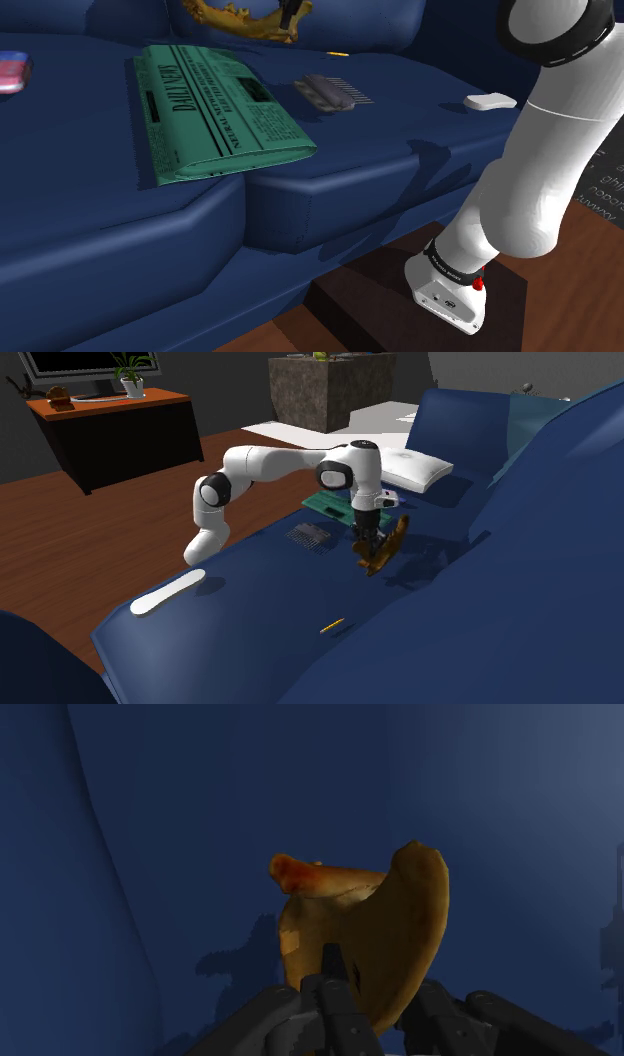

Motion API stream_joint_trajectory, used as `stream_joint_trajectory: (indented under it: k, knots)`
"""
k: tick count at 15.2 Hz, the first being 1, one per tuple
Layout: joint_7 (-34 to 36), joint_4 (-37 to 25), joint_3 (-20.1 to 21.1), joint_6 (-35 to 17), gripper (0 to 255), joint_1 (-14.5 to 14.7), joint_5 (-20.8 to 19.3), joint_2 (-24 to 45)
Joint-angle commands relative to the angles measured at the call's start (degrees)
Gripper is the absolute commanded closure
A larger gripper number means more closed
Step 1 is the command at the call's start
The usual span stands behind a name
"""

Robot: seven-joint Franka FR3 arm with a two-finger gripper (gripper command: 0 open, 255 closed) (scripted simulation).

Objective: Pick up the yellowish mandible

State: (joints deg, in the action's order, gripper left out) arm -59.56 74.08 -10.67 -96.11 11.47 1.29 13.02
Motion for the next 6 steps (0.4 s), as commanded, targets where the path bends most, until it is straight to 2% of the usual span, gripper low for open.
stream_joint_trajectory:
  k: [1,4,6]
  knots:
    - [-0.1,-2.8,0.0,2.0,255,-0.2,0.2,0.8]
    - [-0.2,-7.1,-0.1,5.0,255,-0.4,0.5,2.1]
    - [-0.2,-7.3,-0.1,5.2,255,-0.4,0.5,2.2]
